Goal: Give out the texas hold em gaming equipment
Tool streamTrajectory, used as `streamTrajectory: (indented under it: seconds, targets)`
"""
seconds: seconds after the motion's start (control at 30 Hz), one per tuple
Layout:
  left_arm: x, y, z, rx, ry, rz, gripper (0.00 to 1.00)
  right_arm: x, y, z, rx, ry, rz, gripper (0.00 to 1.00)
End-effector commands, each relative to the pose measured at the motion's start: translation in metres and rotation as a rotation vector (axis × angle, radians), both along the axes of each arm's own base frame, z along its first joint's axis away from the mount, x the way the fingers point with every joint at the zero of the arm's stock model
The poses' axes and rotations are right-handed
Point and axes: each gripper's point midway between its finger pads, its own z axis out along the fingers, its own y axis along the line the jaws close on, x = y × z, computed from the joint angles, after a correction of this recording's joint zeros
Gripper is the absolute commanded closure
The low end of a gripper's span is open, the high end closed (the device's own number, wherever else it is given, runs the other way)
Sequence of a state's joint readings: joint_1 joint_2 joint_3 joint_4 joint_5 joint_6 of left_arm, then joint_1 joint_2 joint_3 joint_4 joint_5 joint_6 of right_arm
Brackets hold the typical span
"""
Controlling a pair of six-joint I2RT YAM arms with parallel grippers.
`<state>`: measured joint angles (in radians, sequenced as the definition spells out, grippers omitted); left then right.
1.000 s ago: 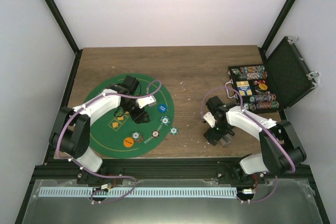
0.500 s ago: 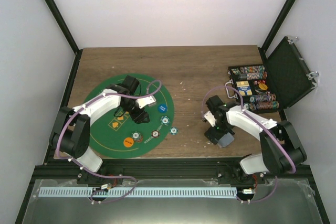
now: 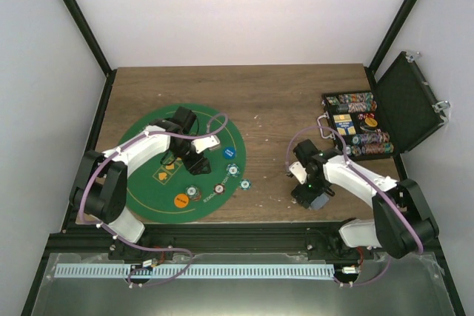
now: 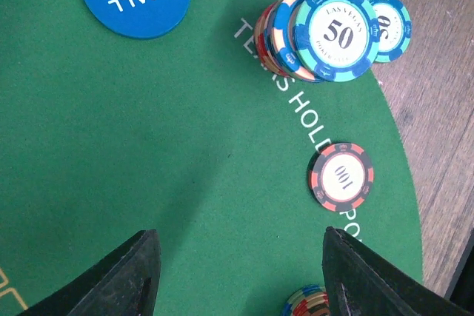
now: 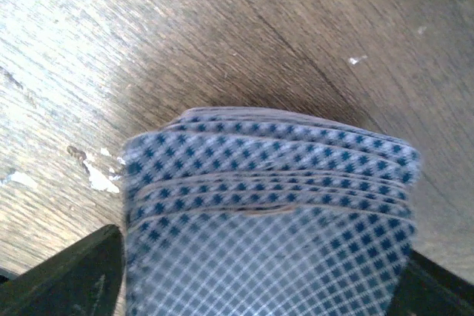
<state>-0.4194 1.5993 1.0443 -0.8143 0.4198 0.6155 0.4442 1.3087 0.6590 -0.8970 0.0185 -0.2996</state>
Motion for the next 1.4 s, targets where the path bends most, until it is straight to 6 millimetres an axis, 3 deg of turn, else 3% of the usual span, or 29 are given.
streamTrajectory:
  seconds: [0.0, 0.2, 0.43, 0.7, 0.87, 1.0, 1.17, 1.37]
  targets:
    - [0.001, 0.000, 0.005, -0.004, -0.011, -0.015, 0.38, 0.001, 0.004, -0.001, 0.022, 0.015, 0.000, 0.20]
    - [-0.001, 0.001, 0.006, -0.003, -0.014, -0.018, 0.38, -0.004, -0.004, -0.009, -0.025, 0.046, -0.006, 0.21]
    - [0.001, 0.001, 0.008, -0.004, -0.023, -0.018, 0.38, 0.006, -0.005, -0.013, -0.058, 0.039, 0.003, 0.23]
    - [0.003, 0.003, 0.009, 0.002, -0.030, -0.014, 0.38, 0.020, 0.003, -0.010, -0.046, 0.028, 0.012, 0.42]
    - [0.005, 0.006, 0.010, -0.005, -0.028, -0.001, 0.38, 0.032, 0.010, -0.007, -0.036, 0.009, 0.033, 0.46]
    - [0.015, 0.011, 0.018, -0.033, -0.032, 0.037, 0.38, 0.060, 0.016, -0.009, -0.075, -0.003, 0.032, 0.51]
    - [0.022, 0.025, 0.025, -0.051, -0.042, 0.089, 0.38, 0.090, 0.024, -0.026, -0.129, 0.030, 0.036, 0.56]
    - [0.026, 0.042, 0.026, -0.062, -0.036, 0.152, 0.38, 0.131, 0.050, -0.036, -0.092, -0.027, 0.108, 0.57]
